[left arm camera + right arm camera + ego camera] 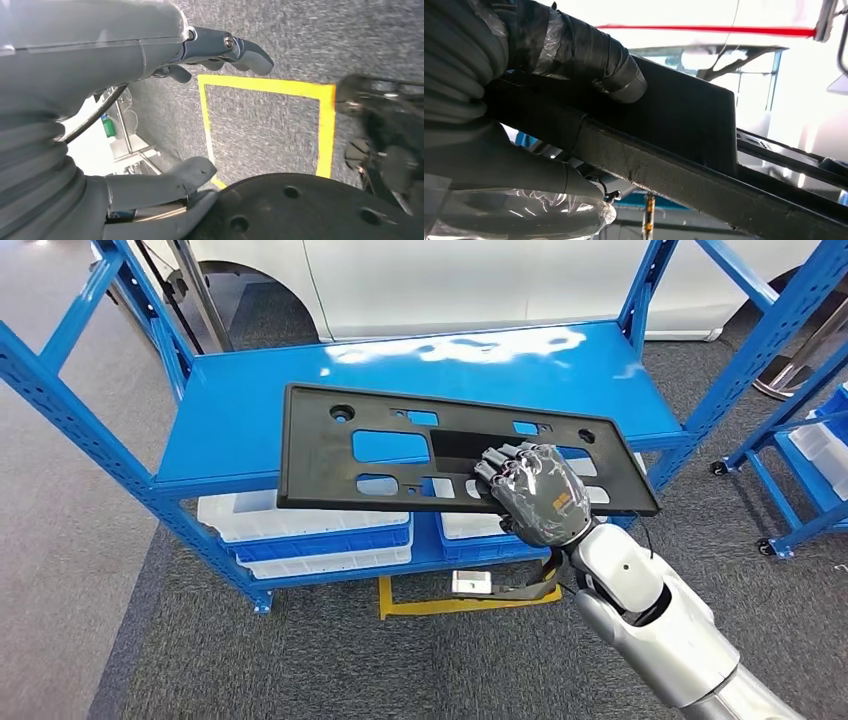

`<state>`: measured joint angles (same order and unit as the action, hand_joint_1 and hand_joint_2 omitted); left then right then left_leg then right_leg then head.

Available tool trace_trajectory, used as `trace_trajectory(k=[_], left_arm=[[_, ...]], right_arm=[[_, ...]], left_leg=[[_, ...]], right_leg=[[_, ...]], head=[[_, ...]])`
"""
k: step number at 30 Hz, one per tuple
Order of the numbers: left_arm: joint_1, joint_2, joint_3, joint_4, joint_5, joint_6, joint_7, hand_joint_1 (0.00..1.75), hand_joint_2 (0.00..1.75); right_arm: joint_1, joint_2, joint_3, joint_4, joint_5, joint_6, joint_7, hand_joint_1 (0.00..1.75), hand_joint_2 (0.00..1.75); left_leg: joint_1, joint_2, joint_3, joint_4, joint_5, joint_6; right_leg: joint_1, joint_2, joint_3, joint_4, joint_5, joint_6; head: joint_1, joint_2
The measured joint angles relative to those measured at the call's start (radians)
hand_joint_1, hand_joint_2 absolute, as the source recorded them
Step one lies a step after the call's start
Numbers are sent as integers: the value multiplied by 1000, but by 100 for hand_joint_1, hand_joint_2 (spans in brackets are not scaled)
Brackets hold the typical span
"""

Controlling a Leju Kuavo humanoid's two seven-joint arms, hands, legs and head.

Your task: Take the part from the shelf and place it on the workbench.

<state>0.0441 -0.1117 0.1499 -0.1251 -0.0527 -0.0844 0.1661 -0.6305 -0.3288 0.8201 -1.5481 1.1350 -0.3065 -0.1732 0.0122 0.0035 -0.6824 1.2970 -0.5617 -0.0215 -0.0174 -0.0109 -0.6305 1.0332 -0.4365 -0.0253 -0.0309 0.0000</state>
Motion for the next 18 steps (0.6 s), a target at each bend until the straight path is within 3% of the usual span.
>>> trace_trajectory(k=[2, 4, 6, 8, 9, 12, 13, 14, 15, 17, 18], left_arm=[[-1, 0, 0, 0, 2, 0, 1, 0, 175], [2, 1, 0, 0, 5, 0, 2, 0, 175], [3, 1, 0, 0, 9, -1, 2, 0, 175], [1, 1, 0, 0, 11, -2, 2, 0, 175], [0, 0, 0, 0, 12, -3, 2, 0, 175], [-3, 0, 0, 0, 16, -4, 2, 0, 175], [-4, -1, 0, 0, 17, -5, 2, 0, 175], [-4, -1, 0, 0, 19, -6, 2, 0, 175], [-4, -1, 0, 0, 20, -7, 2, 0, 175], [-4, -3, 0, 0, 20, -8, 2, 0, 175], [-5, -5, 0, 0, 21, -8, 2, 0, 175]], right_arm=[[-2, 1, 3, -4, -4, 9, 0, 175, 175], [-7, 4, 4, -12, -9, 16, 2, 175, 175], [-13, 8, 6, -16, -10, 21, 3, 175, 175], [-17, 12, 9, -16, -10, 23, 3, 175, 175], [-18, 14, 11, -16, -10, 24, 3, 175, 175], [-21, 23, 16, -15, -9, 32, 6, 175, 175], [-22, 30, 19, -13, -6, 36, 9, 175, 175], [-23, 37, 22, -9, -2, 39, 13, 175, 175], [-23, 45, 25, -5, 3, 40, 18, 175, 175], [-25, 59, 31, 1, 9, 41, 23, 175, 175], [-27, 65, 33, 3, 10, 40, 24, 175, 175]], left_leg=[[2, -1, 90, -101, 45, 0], [-2, -6, 184, -238, 34, 7], [-8, -10, 212, -296, 19, 18], [-6, -8, 196, -298, 38, 33], [-5, -6, 187, -300, 51, 43], [-8, 1, 145, -300, 89, 64], [-11, 2, 128, -298, 101, 65], [-14, 2, 110, -295, 112, 65], [-17, 2, 92, -290, 122, 65], [-20, 3, 60, -278, 139, 62], [-23, 3, 48, -272, 145, 60]], right_leg=[[-2, 0, -28, 8, 18, 8], [-2, 1, -44, 15, 35, 20], [-2, 1, -48, 11, 54, 33], [-4, 1, -54, 11, 55, 46], [-5, 3, -61, 27, 27, 51], [-6, 5, -99, 178, -123, 58], [-5, 6, -106, 238, -148, 59], [-5, 6, -102, 277, -147, 59], [-4, 6, -85, 286, -126, 56], [1, 6, -4, 206, -77, 44], [6, 6, 50, 133, -77, 35]], head=[[0, 0], [0, 0], [0, 0], [0, 0], [0, 0], [1, 0], [1, 0], [1, 0], [1, 0], [0, 0], [0, 0]])
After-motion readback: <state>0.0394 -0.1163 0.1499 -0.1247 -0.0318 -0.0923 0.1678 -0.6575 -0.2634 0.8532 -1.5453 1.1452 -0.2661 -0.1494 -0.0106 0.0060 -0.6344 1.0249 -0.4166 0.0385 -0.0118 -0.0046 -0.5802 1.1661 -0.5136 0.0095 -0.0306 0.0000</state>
